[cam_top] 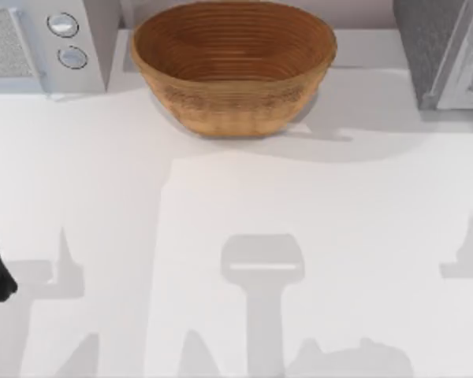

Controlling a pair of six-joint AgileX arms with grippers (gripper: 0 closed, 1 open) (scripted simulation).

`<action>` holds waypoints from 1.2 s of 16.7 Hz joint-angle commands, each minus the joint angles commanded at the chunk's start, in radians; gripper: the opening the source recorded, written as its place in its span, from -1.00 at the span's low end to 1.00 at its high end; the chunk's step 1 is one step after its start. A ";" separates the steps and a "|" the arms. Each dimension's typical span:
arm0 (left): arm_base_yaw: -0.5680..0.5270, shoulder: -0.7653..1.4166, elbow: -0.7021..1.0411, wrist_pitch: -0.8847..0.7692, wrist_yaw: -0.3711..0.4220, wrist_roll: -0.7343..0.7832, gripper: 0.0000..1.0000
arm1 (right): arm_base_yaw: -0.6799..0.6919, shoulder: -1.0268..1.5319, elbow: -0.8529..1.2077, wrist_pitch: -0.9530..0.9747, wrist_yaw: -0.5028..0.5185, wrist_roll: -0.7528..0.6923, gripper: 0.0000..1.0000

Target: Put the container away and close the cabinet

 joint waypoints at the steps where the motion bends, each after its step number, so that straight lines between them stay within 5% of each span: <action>1: 0.000 0.000 0.000 0.000 0.000 0.000 1.00 | 0.008 0.056 0.070 -0.018 0.008 0.001 -1.00; 14: 0.000 0.000 0.000 0.000 0.000 0.000 1.00 | 0.121 0.932 1.242 -0.301 0.143 0.006 -1.00; 20: 0.000 0.000 0.000 0.000 0.000 0.000 1.00 | 0.149 1.132 1.514 -0.364 0.172 0.010 -1.00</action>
